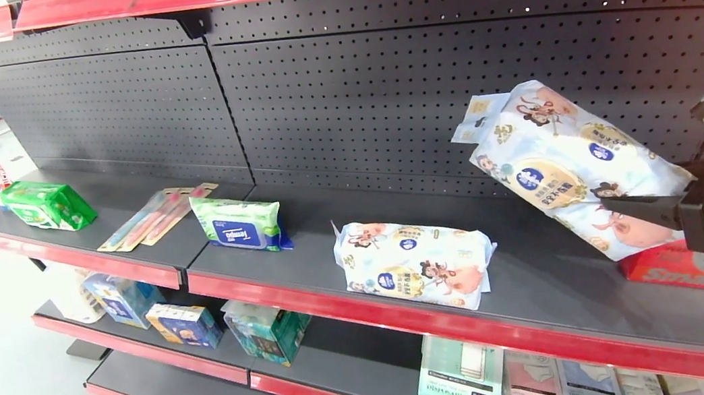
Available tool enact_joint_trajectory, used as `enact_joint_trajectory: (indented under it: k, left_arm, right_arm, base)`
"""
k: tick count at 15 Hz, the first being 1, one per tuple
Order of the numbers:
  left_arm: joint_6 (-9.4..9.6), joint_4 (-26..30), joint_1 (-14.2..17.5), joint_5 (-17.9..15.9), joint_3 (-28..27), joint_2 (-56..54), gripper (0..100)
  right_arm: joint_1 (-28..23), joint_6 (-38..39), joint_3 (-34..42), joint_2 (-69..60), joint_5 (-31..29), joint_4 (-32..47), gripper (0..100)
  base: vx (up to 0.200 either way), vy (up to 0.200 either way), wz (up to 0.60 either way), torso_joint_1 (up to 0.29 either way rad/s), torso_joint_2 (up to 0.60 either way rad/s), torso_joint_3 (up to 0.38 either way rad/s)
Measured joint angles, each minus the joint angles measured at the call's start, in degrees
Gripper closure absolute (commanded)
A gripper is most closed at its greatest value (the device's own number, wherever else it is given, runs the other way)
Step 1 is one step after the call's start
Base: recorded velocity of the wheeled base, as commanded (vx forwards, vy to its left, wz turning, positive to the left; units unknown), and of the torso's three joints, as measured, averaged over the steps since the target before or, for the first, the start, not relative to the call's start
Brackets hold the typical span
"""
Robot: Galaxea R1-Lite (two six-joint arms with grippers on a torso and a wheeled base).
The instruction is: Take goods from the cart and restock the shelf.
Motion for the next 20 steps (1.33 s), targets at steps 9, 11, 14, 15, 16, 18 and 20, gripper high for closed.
enact_joint_trajectory:
  k: [9, 11, 14, 15, 16, 18, 20]
  left_arm:
    - [-0.02, 0.0, 0.0, 0.0, 0.0, 0.0, 0]
    - [-0.02, 0.0, 0.0, 0.0, 0.0, 0.0, 0]
    - [-0.02, 0.0, 0.0, 0.0, 0.0, 0.0, 0]
    - [0.0, 0.0, 0.0, 0.0, 0.0, 0.0, 0]
    - [0.0, 0.0, 0.0, 0.0, 0.0, 0.0, 0]
    - [0.0, 0.0, 0.0, 0.0, 0.0, 0.0, 0]
    - [-0.05, 0.0, 0.0, 0.0, 0.0, 0.0, 0]
  right_arm:
    - [-0.2, -2.0, -1.4, 12.2, 5.4, -11.7, 100]
    - [-0.4, -2.0, -2.9, 15.5, 7.0, -13.0, 100]
    - [-0.7, -2.1, -5.9, 19.6, 7.7, -13.3, 100]
    - [-0.8, -2.2, -7.0, 20.9, 7.8, -13.8, 100]
    - [-0.9, -2.3, -8.1, 22.3, 7.9, -14.7, 100]
    - [-1.4, -3.0, -10.1, 24.8, 9.3, -15.7, 100]
    - [-1.6, -4.1, -11.6, 27.0, 10.7, -15.9, 100]
  base:
    - [0.0, 0.0, 0.0, 0.0, 0.0, 0.0]
    - [0.0, 0.0, 0.0, 0.0, 0.0, 0.0]
    - [0.0, 0.0, 0.0, 0.0, 0.0, 0.0]
    - [0.0, 0.0, 0.0, 0.0, 0.0, 0.0]
    - [0.0, 0.0, 0.0, 0.0, 0.0, 0.0]
    - [0.0, 0.0, 0.0, 0.0, 0.0, 0.0]
    - [0.0, 0.0, 0.0, 0.0, 0.0, 0.0]
